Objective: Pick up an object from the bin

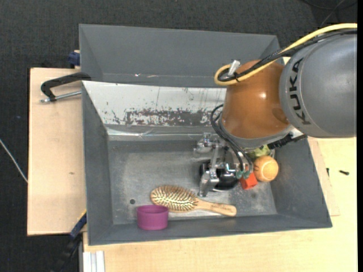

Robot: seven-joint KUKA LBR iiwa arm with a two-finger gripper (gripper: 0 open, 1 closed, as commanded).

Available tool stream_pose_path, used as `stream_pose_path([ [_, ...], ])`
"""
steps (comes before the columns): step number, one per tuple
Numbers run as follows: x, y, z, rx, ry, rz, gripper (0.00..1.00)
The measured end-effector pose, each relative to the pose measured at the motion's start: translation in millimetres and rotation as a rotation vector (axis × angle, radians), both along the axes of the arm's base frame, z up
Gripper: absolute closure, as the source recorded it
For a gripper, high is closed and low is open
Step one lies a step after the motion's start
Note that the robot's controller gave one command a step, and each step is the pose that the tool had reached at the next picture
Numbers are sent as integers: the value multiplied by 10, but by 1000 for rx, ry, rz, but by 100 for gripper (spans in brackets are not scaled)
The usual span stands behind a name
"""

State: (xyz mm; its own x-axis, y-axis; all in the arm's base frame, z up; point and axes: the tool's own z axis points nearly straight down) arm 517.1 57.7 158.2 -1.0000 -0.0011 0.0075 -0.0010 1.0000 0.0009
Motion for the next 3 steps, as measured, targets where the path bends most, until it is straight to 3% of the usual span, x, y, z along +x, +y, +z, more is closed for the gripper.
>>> stream_pose_path([
  [1,19,-3,38,0,-8,-1,0],
  [2,-164,-133,-40,1,-8,160,0],
  [3,-252,-121,-393,1,-3,241,0],
])
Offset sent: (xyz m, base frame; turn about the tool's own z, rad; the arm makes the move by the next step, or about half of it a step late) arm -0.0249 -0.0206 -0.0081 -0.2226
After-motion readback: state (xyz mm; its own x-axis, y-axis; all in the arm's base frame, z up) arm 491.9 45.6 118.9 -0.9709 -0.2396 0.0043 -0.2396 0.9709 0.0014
